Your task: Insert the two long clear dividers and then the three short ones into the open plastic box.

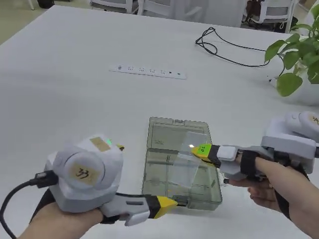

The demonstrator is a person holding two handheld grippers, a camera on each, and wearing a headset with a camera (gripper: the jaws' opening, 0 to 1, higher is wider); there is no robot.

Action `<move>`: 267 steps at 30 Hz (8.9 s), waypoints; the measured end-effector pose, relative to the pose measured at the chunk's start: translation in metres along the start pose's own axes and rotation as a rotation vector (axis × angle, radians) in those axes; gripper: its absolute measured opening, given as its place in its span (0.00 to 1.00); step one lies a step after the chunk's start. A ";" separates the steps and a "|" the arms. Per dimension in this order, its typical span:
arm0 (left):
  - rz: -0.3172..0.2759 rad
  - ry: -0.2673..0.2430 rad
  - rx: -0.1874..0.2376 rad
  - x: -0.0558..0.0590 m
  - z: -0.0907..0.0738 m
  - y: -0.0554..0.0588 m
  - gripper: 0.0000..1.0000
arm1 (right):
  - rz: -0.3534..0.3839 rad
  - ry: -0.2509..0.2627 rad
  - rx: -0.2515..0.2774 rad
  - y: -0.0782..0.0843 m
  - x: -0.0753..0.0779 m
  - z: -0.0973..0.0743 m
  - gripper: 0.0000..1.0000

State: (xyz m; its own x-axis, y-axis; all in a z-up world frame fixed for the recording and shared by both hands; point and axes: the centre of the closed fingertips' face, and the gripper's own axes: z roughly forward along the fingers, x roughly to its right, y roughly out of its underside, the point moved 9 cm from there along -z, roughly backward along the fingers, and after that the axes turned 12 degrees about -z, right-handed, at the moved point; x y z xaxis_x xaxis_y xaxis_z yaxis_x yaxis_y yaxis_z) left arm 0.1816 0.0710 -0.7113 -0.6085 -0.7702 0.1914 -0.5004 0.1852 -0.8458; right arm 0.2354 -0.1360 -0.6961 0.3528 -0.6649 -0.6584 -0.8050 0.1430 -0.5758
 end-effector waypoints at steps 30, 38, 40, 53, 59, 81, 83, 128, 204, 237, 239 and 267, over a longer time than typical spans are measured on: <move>0.244 -0.144 0.062 0.000 -0.021 0.011 0.97 | -0.044 0.162 -0.352 -0.026 0.020 -0.005 0.02; 0.286 -0.131 0.070 0.002 -0.020 0.010 0.99 | -0.033 0.203 -0.440 -0.031 0.018 -0.004 0.02; 0.276 -0.134 0.077 0.001 -0.021 0.009 1.00 | -0.047 0.215 -0.472 -0.034 0.024 -0.001 0.02; 0.272 -0.162 0.072 -0.004 -0.021 0.010 0.96 | -0.038 0.265 -0.557 -0.043 0.032 0.013 0.02; 0.281 -0.162 0.070 -0.003 -0.021 0.011 0.95 | -0.022 0.299 -0.577 -0.035 0.026 0.015 0.02; 0.284 -0.158 0.067 -0.004 -0.021 0.012 0.93 | -0.029 0.356 -0.646 -0.032 0.028 0.033 0.02; 0.286 -0.157 0.067 -0.003 -0.021 0.012 0.93 | -0.024 0.360 -0.649 -0.032 0.030 0.034 0.02; 0.291 -0.158 0.038 -0.006 -0.021 0.014 0.89 | 0.005 0.386 -0.690 -0.023 0.023 0.039 0.02; 0.304 -0.127 -0.002 0.000 -0.018 0.019 0.86 | -0.362 0.438 -0.816 -0.013 0.026 0.078 0.11; 0.308 -0.115 -0.034 0.000 -0.016 0.022 0.87 | -0.429 0.220 -0.629 -0.001 0.012 0.073 0.84; 0.308 -0.115 -0.035 0.000 -0.016 0.022 0.87 | -0.434 0.200 -0.623 0.001 0.010 0.071 0.84; 0.296 -0.129 -0.065 -0.002 -0.016 0.025 0.87 | -0.558 0.103 -0.244 -0.005 0.010 0.025 0.98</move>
State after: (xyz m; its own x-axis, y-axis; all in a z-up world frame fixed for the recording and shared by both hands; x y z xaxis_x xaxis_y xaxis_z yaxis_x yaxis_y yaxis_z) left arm 0.1603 0.0865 -0.7250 -0.6526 -0.7471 -0.1263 -0.3541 0.4481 -0.8209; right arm 0.2549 -0.1247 -0.7117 0.7140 -0.6602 -0.2331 -0.6029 -0.4105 -0.6841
